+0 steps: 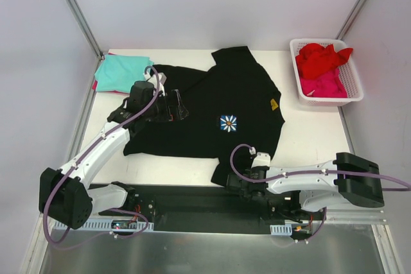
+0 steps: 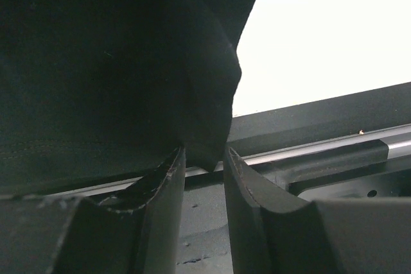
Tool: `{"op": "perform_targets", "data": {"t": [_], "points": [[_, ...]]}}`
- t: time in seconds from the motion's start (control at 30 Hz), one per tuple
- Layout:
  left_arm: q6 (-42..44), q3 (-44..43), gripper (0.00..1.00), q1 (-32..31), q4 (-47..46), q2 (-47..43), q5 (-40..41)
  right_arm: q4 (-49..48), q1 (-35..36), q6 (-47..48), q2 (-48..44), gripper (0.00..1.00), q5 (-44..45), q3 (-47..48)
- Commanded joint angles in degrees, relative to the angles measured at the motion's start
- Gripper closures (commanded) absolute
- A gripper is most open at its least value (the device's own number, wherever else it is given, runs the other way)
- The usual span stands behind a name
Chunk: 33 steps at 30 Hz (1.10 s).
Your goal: Fold and stack the t-shirts
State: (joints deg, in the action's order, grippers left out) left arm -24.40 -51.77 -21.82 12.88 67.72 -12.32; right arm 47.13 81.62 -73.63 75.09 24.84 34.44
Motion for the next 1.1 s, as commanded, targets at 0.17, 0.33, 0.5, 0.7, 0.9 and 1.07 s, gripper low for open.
{"op": "perform_targets", "data": {"t": [0.17, 0.33, 0.5, 0.7, 0.9, 1.07], "points": [[0.15, 0.44, 0.01, -0.85, 0.56, -3.21, 0.98, -0.99, 0.2, 1.11, 2.78, 0.82, 0.91, 1.51], [0.23, 0.35, 0.01, -1.03, 0.91, -3.39, 1.07, -0.64, 0.11, 0.76, 2.52, 0.99, 1.09, 1.33], [0.41, 0.44, 0.01, -1.12, 1.09, -3.39, 1.15, 2.25, 0.73, 1.12, 2.52, 0.99, 2.49, 4.49], [0.58, 0.62, 0.01, -1.2, 1.53, -3.56, 1.42, 12.62, 3.36, 0.94, 2.96, 0.99, 8.02, 13.1], [0.58, 0.97, 0.01, -1.29, 1.88, -3.65, 1.42, 17.11, 3.63, 0.85, 1.03, 0.99, 10.49, 16.54], [-0.29, 3.69, 0.01, -1.38, 1.36, -2.34, 2.38, 21.15, 3.63, 0.33, -0.64, 0.99, 12.69, 18.3]]}}
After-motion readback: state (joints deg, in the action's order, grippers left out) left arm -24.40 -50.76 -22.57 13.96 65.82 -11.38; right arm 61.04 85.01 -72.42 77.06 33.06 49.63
